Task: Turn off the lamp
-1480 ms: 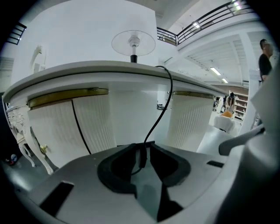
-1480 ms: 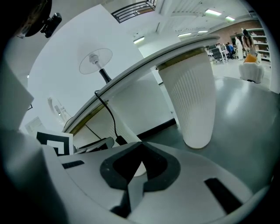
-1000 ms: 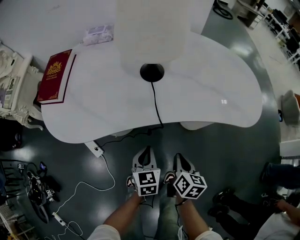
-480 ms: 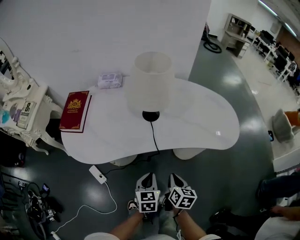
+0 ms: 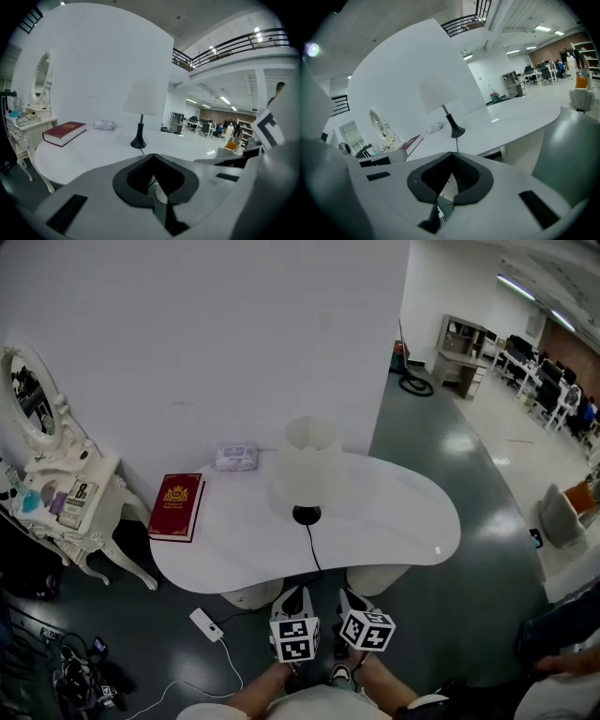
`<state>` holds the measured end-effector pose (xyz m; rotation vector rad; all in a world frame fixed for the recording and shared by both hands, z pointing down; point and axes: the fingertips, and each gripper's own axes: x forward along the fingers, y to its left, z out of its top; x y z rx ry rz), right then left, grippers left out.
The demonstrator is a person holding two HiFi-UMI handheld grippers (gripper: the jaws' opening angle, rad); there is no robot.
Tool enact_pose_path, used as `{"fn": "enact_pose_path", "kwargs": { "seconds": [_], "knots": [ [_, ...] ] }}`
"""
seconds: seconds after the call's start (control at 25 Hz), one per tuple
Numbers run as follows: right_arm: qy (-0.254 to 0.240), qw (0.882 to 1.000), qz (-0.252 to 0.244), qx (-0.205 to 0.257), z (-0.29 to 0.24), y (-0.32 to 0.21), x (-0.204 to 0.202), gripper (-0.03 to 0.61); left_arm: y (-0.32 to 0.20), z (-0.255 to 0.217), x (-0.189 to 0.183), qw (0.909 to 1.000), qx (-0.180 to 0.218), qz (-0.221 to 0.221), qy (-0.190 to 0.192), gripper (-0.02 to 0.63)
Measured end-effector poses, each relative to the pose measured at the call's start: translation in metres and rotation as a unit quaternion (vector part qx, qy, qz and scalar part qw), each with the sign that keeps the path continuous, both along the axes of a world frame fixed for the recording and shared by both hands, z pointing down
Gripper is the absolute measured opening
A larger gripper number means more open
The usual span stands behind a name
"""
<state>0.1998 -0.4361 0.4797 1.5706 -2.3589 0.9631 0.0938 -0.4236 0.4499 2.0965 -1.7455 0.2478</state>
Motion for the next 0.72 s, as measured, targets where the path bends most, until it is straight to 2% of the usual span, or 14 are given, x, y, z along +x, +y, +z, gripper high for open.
{"fn": "enact_pose_path", "kwargs": {
  "seconds": [0.36,0.72],
  "knots": [
    [-0.011,0.997,-0.017,0.078,-0.081,-0.019,-0.013,-0.002,-0.007,-0.062,-0.022,0.9986,0.046,-0.026,-0.002,0.008],
    [-0.005,0.997,-0.006,0.078,-0.081,-0.027,-0.007,-0.002,-0.009,-0.06,-0.033,0.9985,0.041,-0.037,-0.007,0.007]
  ]
}}
